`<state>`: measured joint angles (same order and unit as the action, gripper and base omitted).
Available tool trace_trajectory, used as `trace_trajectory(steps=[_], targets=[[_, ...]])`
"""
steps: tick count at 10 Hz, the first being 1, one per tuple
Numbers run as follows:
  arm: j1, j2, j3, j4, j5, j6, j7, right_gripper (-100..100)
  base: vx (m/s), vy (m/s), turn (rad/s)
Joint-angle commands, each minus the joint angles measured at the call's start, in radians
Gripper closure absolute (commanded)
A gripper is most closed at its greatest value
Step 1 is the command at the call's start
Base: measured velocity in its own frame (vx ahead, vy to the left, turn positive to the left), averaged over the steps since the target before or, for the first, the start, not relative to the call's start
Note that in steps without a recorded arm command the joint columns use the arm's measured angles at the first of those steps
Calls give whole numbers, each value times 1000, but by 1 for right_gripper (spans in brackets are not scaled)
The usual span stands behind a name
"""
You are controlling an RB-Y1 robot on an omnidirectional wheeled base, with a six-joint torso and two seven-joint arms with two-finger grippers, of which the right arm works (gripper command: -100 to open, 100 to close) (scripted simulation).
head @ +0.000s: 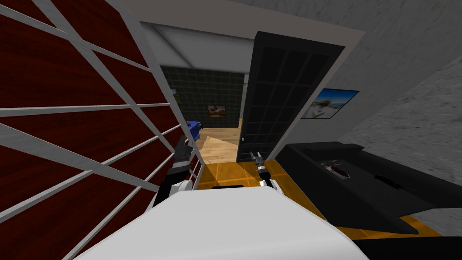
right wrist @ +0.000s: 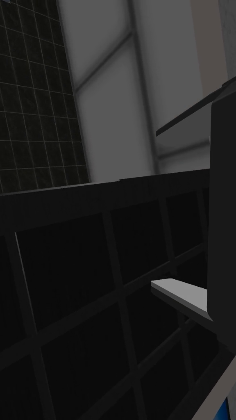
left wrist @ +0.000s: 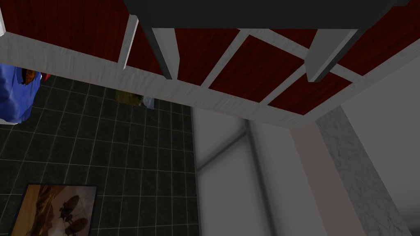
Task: Pull the door open
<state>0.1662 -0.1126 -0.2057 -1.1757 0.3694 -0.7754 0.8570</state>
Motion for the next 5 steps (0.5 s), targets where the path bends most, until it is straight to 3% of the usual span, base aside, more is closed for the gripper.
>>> trace_trajectory(steps=[1,5], targets=[[-13,-2,-10,45,11,-17,29,-100,89,17,-16],[-43,-5,-31,141,38,-49,91,-100,99,18,-17]])
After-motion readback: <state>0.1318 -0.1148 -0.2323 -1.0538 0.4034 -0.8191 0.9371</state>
